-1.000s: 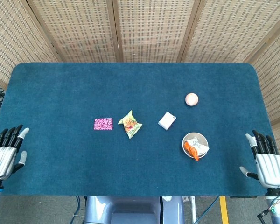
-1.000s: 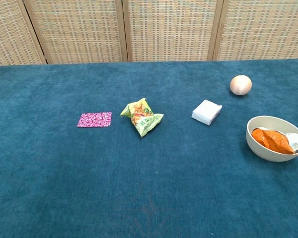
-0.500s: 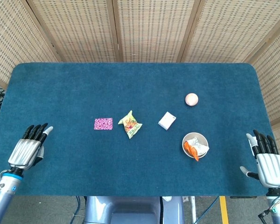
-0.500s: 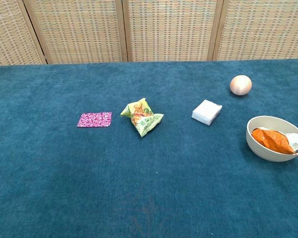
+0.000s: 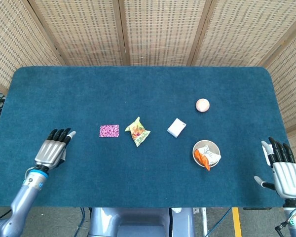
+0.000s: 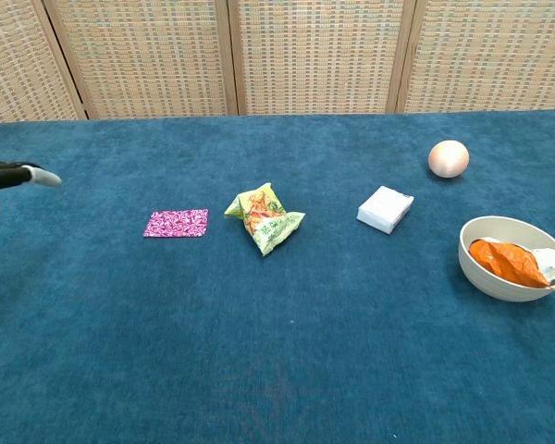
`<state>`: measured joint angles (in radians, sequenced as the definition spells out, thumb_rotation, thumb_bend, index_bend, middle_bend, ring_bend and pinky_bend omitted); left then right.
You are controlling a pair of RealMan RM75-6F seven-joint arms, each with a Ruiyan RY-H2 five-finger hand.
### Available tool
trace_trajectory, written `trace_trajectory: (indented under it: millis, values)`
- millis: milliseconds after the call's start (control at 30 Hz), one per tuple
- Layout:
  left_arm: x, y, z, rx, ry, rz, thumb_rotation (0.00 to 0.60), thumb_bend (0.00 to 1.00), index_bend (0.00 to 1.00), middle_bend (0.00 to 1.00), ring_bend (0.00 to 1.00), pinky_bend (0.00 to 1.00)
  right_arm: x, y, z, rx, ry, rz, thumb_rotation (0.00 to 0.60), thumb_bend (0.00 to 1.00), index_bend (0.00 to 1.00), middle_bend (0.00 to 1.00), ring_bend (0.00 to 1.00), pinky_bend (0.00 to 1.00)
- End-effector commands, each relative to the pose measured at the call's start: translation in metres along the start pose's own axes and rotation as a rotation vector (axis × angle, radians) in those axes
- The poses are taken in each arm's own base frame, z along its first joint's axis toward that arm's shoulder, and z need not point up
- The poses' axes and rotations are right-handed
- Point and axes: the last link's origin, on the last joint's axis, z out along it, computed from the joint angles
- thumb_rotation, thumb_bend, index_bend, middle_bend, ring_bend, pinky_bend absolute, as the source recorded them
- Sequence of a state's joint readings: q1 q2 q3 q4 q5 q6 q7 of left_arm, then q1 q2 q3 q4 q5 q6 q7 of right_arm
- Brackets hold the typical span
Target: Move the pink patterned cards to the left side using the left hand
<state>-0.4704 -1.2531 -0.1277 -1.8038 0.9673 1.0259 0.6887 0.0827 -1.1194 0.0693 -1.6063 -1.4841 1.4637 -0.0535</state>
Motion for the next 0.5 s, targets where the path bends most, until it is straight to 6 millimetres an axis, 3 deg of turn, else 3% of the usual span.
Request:
trace_trajectory:
  millis: [33,500]
  values:
    - [0.002,0.028,0.018,-0.011,-0.013,0.025,0.600,0.90,0.06,0.00,0.00,0.00,0.000,0.001,0.000,0.001,-0.005,0.006,0.600,0.13,0.00,0.00,0.00,0.00]
    - [-0.007,0.082,0.057,0.031,-0.058,0.070,0.600,0.96,0.06,0.00,0.00,0.00,0.001,0.004,0.002,0.012,-0.027,0.042,0.600,0.13,0.00,0.00,0.00,0.00]
